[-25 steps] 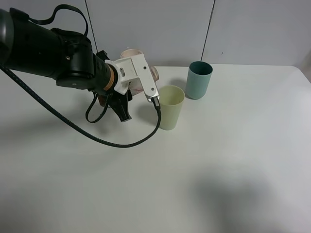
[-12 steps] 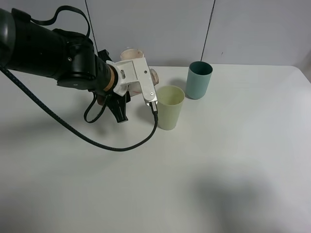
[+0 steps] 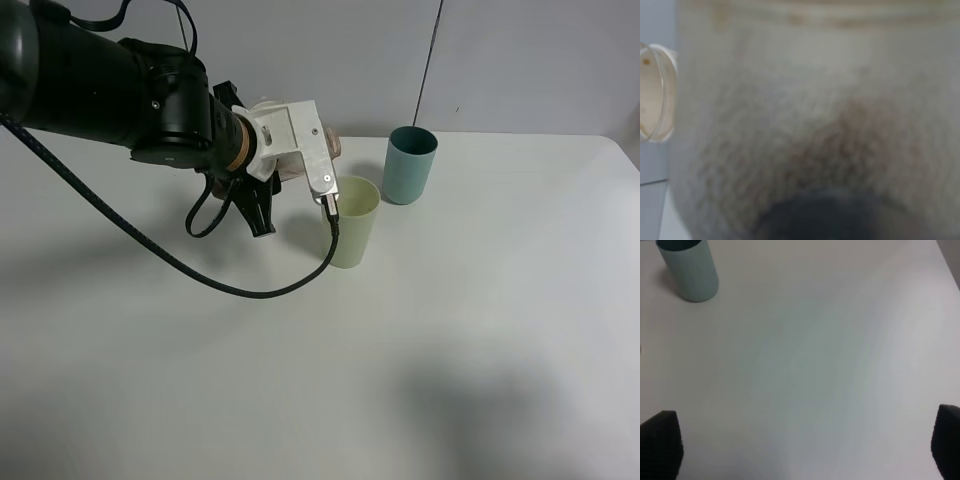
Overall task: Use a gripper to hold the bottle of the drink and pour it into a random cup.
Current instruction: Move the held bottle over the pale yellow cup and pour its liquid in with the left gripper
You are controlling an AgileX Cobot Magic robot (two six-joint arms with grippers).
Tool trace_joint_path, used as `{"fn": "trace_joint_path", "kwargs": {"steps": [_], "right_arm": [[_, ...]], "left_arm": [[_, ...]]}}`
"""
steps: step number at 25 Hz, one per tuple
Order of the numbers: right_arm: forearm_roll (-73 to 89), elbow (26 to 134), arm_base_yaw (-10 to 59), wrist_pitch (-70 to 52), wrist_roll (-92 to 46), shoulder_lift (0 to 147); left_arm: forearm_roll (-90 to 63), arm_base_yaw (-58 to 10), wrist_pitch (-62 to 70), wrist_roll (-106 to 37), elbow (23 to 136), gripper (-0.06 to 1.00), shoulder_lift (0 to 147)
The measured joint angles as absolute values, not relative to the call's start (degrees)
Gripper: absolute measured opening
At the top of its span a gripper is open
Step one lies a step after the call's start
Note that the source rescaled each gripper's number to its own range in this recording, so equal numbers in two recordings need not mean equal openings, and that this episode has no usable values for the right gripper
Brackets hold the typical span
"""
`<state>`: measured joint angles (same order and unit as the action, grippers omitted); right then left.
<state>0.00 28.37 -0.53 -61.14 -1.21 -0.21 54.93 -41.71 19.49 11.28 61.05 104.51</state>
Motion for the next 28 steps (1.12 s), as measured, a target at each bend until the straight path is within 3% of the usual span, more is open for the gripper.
{"fn": "trace_joint_path", "kwargs": {"steps": [28], "right_arm": [[0.0, 28.4, -0.5, -61.1, -1.2, -0.2]], "left_arm": [[61.6, -43.3, 24.9, 6.6, 65.1, 0.01, 108.7]]}}
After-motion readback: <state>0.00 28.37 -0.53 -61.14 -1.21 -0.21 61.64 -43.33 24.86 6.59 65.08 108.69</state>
